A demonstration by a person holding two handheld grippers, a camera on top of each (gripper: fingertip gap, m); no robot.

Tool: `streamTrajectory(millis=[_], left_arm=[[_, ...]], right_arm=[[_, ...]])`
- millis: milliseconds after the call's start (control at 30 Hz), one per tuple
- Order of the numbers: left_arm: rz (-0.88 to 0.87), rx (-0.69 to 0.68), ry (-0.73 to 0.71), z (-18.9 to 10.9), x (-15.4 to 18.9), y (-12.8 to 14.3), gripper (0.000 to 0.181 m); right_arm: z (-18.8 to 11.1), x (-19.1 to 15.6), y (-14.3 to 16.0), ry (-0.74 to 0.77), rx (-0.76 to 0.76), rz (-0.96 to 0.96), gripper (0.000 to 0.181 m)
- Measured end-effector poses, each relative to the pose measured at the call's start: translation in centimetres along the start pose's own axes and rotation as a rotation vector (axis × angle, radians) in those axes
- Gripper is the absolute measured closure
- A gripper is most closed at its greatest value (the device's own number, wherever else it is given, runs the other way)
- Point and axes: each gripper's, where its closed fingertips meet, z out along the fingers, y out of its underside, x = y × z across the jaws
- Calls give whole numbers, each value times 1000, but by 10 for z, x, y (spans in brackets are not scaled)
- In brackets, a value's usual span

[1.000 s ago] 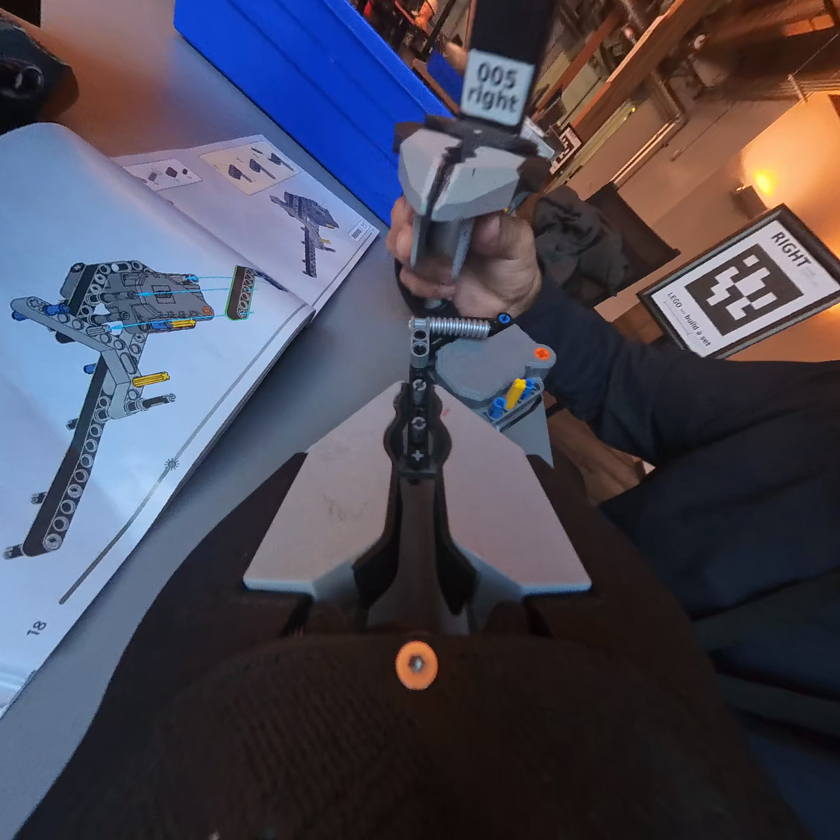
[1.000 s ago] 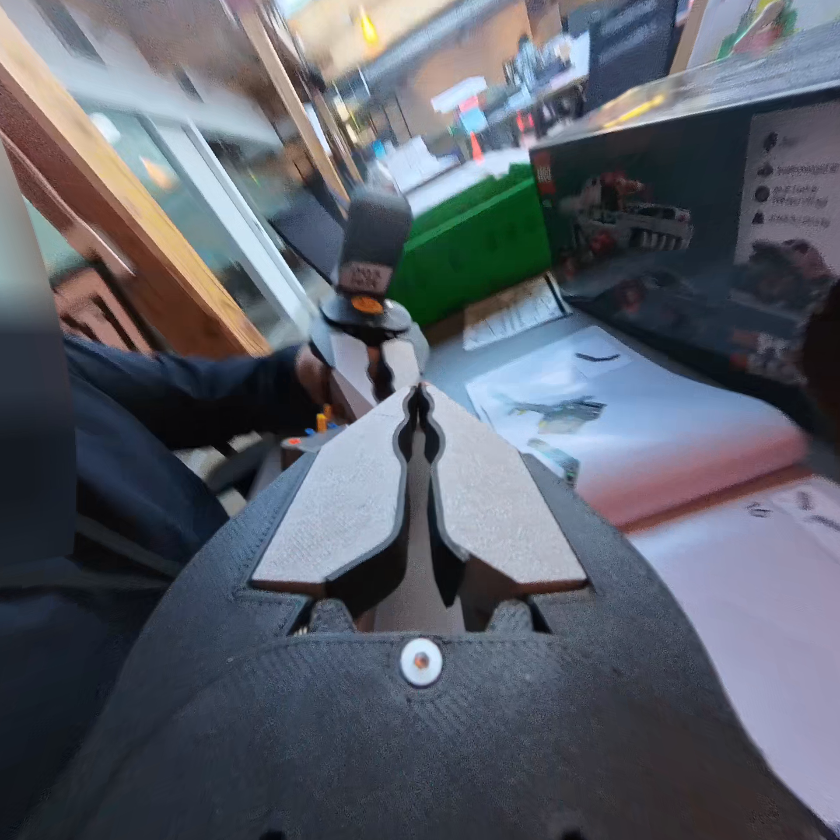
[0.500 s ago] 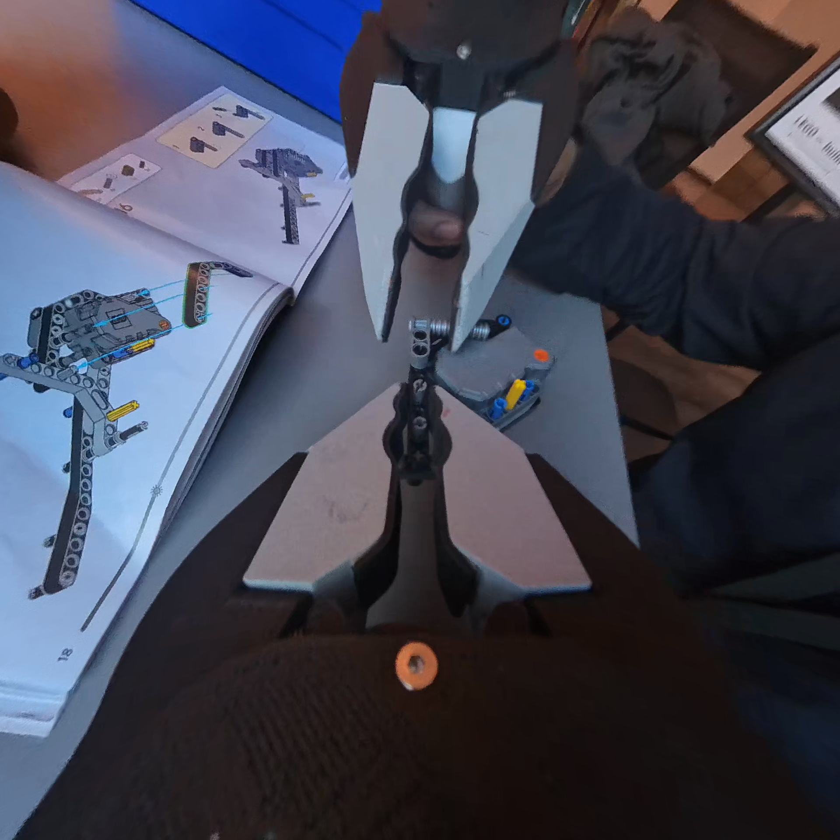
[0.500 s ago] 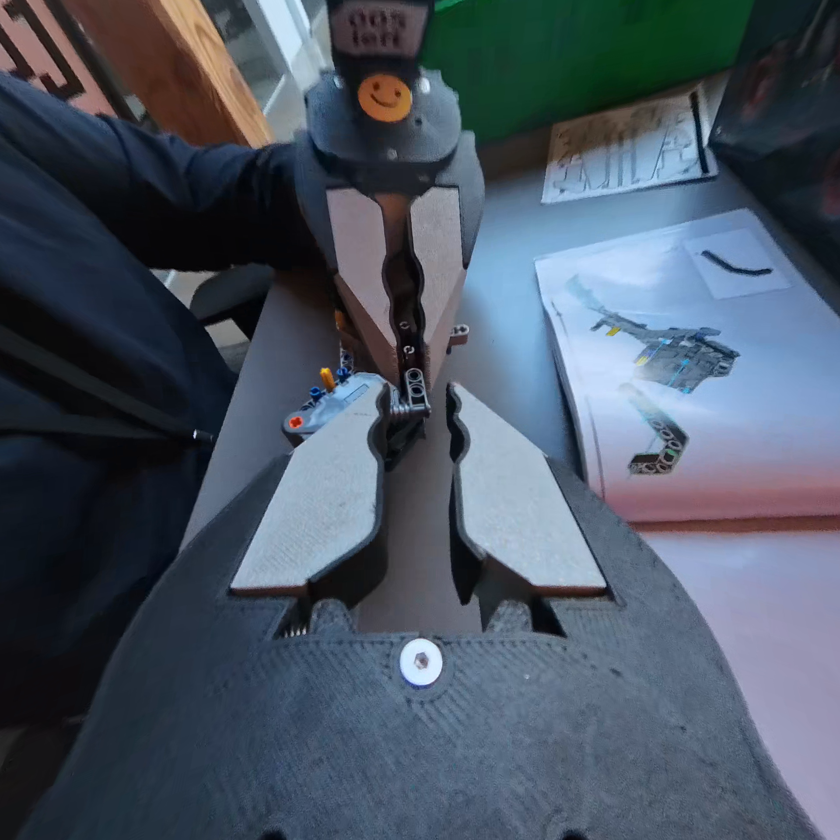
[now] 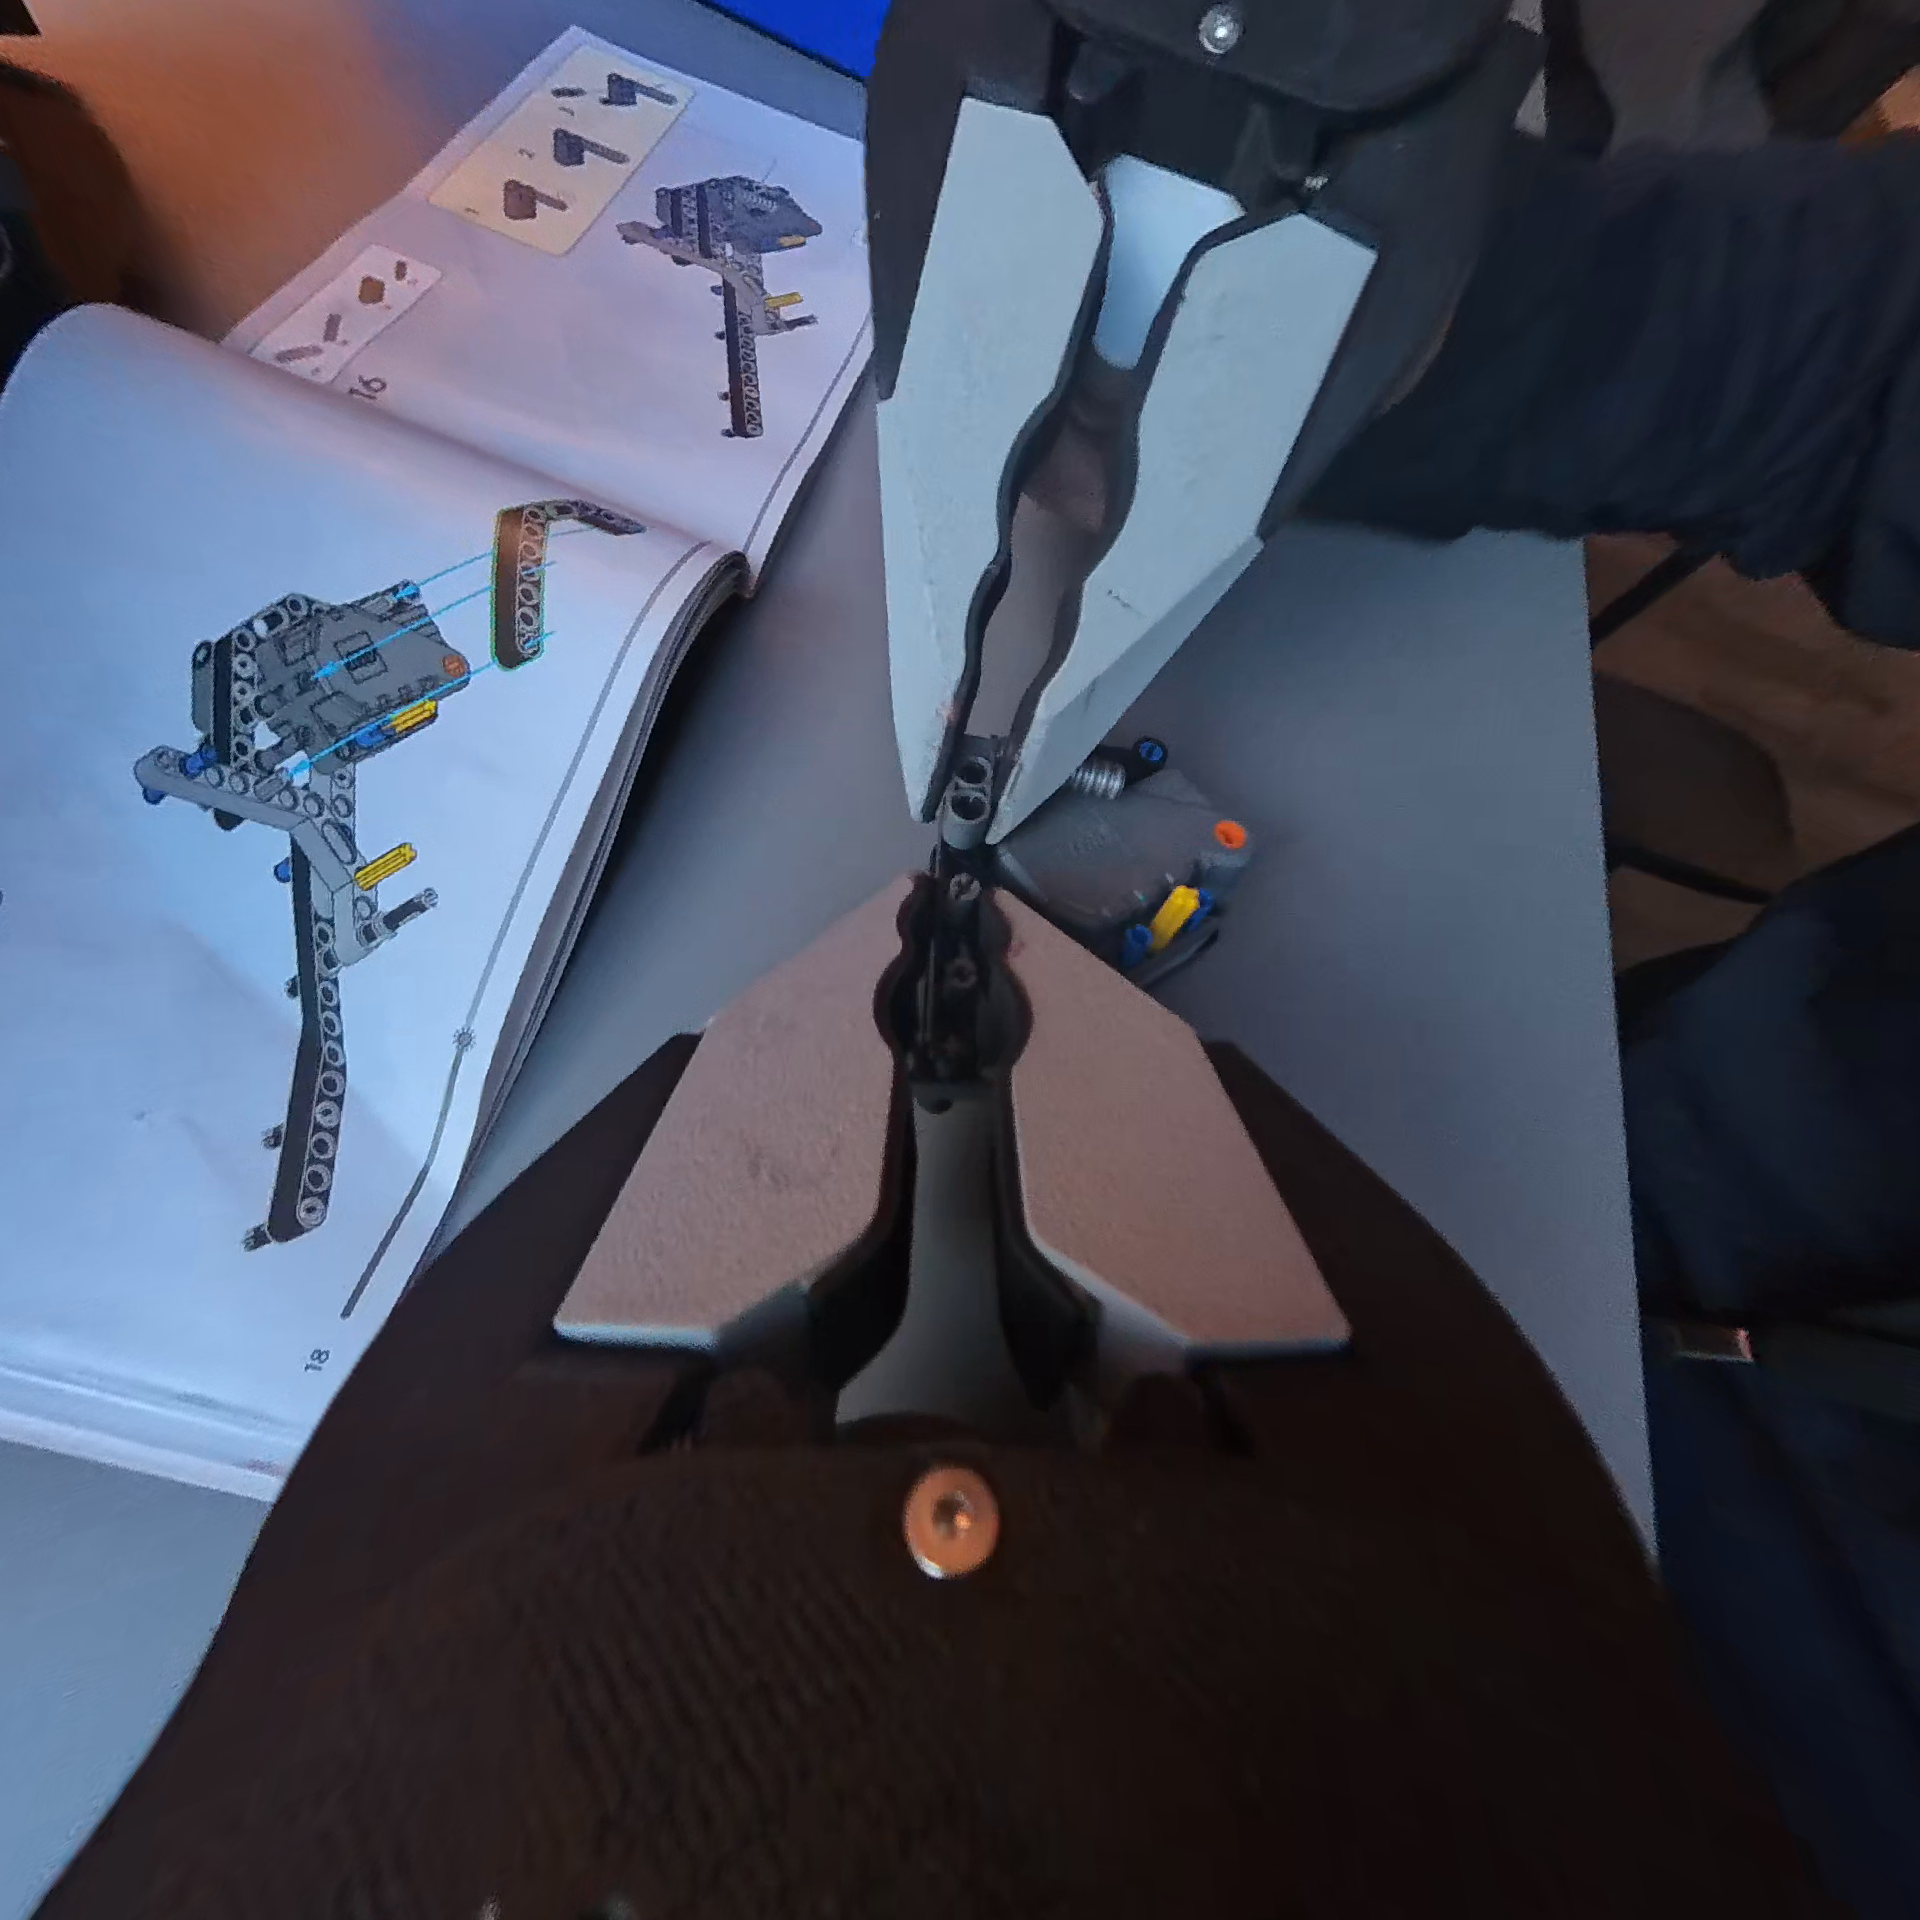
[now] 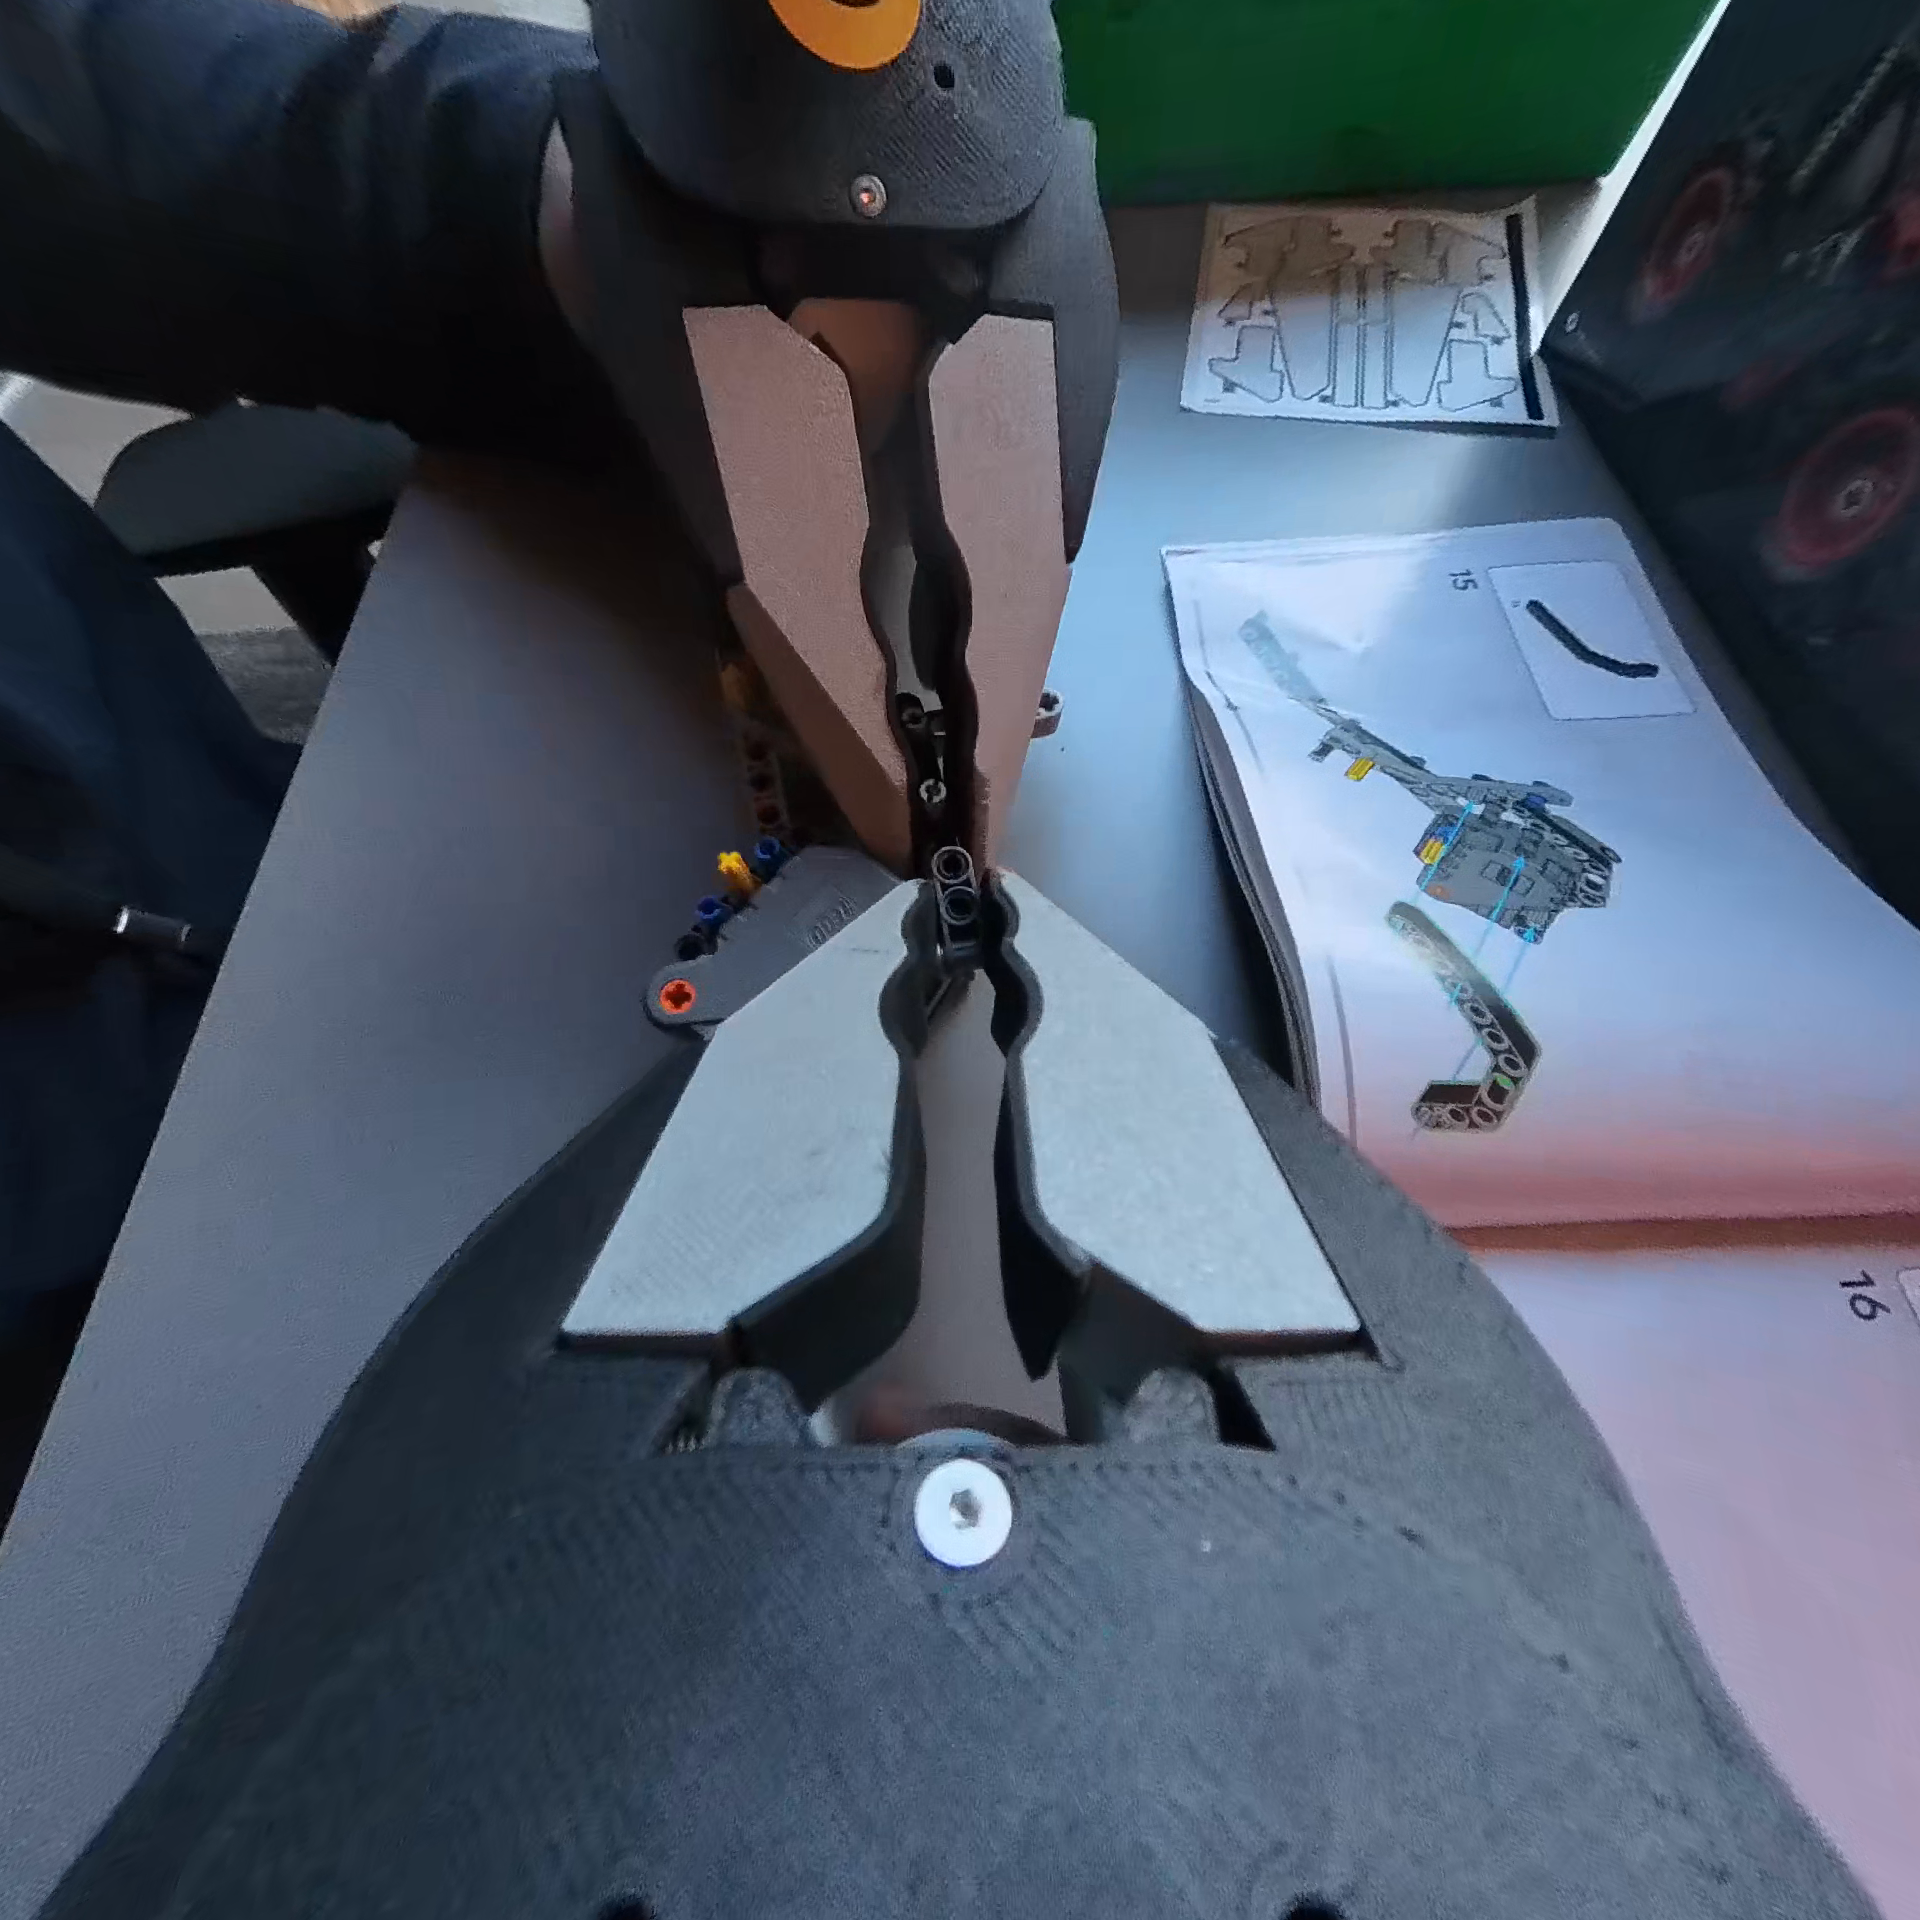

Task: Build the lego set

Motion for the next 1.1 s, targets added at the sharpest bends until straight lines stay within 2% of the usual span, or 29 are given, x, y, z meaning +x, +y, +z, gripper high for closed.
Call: streamTrajectory(millis=[133,200,267,400,433,467,533,600,667,700,767,900,1033,1100], left_arm=[[-10,5,3,-3,-1,1,177],[-51,51,13,-7,-3,-4,176],[-141,131,95,-13,1,-13,176],[-222,222,168,-18,3,-25,175],[-244,226,176,-18,2,-26,176],[-264,148,156,-13,-1,-14,175],[-240,141,154,-11,2,-15,176],[-252,184,141,-14,-2,-20,177],[-230,164,140,-12,0,-18,176],[-210,146,133,-10,1,-16,177],[-159,103,127,-5,7,-13,177],[-71,64,132,-1,17,-9,176],[-54,49,111,-1,15,-6,177],[-32,31,102,1,16,-4,176]], right_arm=[[3,1,-4,21,32,38,176],[-2,2,-12,-3,116,134,176],[-9,2,-24,-73,225,237,176],[-18,4,-36,-175,365,379,176],[-22,2,-39,-197,416,396,181],[-38,15,-55,-188,563,443,181],[-75,49,-59,-99,731,522,181],[-80,54,-45,-14,640,458,181],[-74,36,-47,-53,548,373,181],[-66,26,-46,-71,470,304,181],[-44,12,-35,-71,289,220,166],[-10,-16,-11,-158,85,141,161],[-3,-21,-4,-203,53,160,165],[0,-19,0,-186,39,140,175]])
